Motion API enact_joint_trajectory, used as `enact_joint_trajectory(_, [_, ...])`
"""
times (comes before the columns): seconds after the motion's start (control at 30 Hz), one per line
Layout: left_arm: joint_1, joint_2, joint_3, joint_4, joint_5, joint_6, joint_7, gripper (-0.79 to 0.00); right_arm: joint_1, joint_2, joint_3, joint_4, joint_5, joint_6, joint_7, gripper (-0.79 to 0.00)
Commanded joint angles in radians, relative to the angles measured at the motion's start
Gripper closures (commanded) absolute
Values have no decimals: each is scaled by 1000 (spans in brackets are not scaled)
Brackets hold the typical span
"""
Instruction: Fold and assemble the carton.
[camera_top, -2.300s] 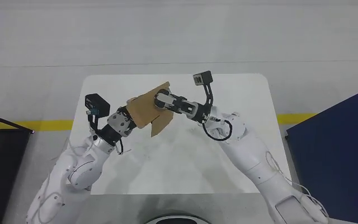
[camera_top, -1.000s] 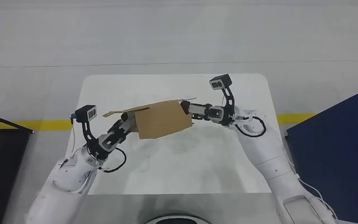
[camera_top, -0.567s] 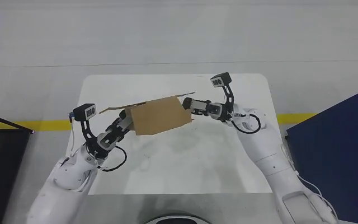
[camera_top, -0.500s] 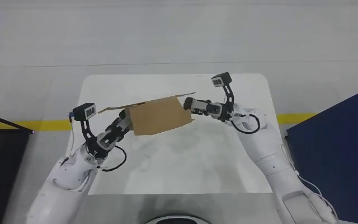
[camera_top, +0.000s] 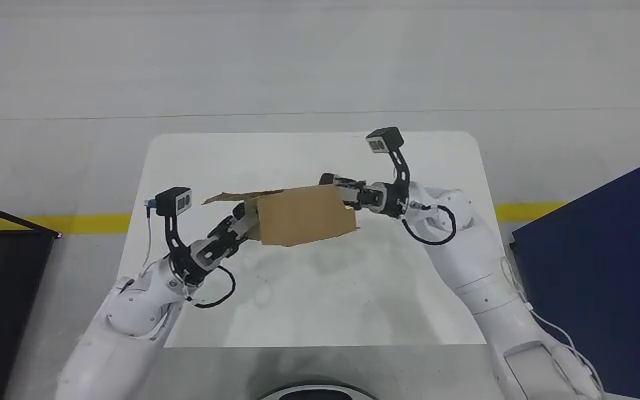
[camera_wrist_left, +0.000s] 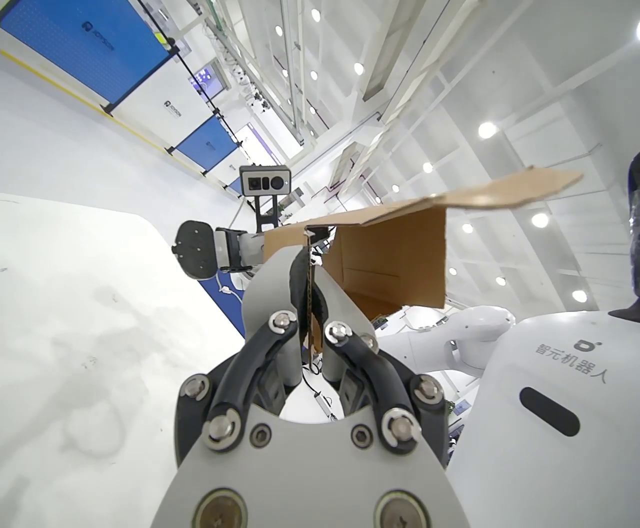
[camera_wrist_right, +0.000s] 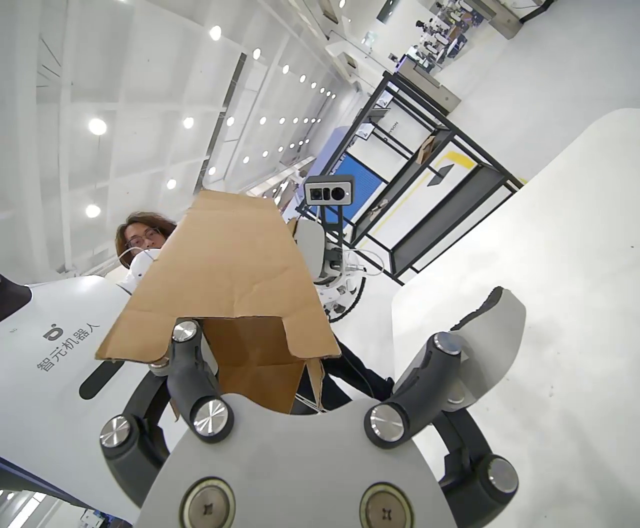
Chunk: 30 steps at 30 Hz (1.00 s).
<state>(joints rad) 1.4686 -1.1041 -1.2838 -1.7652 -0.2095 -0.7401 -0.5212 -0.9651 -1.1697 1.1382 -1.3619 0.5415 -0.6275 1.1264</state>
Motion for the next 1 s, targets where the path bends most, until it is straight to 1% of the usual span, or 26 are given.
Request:
enact_joint_trajectory(0.0, [1, 0, 2, 5, 1, 0, -2, 0, 0, -1, 0, -1, 10, -10, -1, -785])
enact_joint_trajectory(0.2, [-1, -2, 17, 13, 10, 11, -15, 0, 10, -3, -3, 3, -1, -19, -18, -785])
enact_joint_trajectory(0.33, [-7, -3, 25, 13, 12, 18, -20, 0, 24, -6, -23, 5, -33, -3, -26, -776])
enact_joint_trajectory(0.37, [-9, -3, 27, 12, 11, 19, -20, 0, 26, -7, -29, 5, -39, 1, -25, -720])
enact_joint_trajectory(0.4, [-11, -3, 27, 11, 11, 18, -20, 0, 29, -8, -35, 6, -42, 6, -22, -597])
enact_joint_trajectory(0.47, [-14, -3, 25, 12, 9, 19, -19, 0, 31, -9, -41, 6, -41, 6, -19, -431])
enact_joint_trajectory(0.5, [-15, -3, 25, 11, 9, 20, -19, 0, 31, -9, -43, 4, -36, 4, -13, -382])
enact_joint_trajectory(0.53, [-15, -3, 24, 12, 10, 19, -19, 0, 31, -9, -44, 3, -29, 1, -4, -372])
enact_joint_trajectory(0.57, [-16, -4, 24, 13, 10, 19, -19, 0, 31, -9, -43, 1, -22, 0, 5, -339])
enact_joint_trajectory(0.63, [-18, -4, 23, 18, 13, 22, -17, 0, 31, -8, -47, -5, -14, 4, 31, -296])
enact_joint_trajectory(0.73, [-22, -4, 23, 21, 14, 27, -13, 0, 31, -7, -54, -12, 3, 16, 70, -129])
enact_joint_trajectory(0.8, [-24, -5, 21, 20, 18, 31, -7, 0, 31, -6, -54, -10, 15, 15, 81, 0])
enact_joint_trajectory(0.87, [-26, -5, 17, 17, 24, 35, 0, 0, 29, -6, -54, -13, 27, 17, 83, 0])
enact_joint_trajectory(0.9, [-26, -5, 15, 16, 26, 37, 4, -12, 28, -6, -54, -16, 33, 17, 83, 0])
enact_joint_trajectory(0.93, [-26, -5, 14, 14, 28, 40, 7, -212, 26, -5, -52, -19, 39, 18, 84, 0])
enact_joint_trajectory(0.97, [-26, -5, 12, 13, 35, 42, 9, -296, 24, -4, -51, -22, 45, 18, 84, 0])
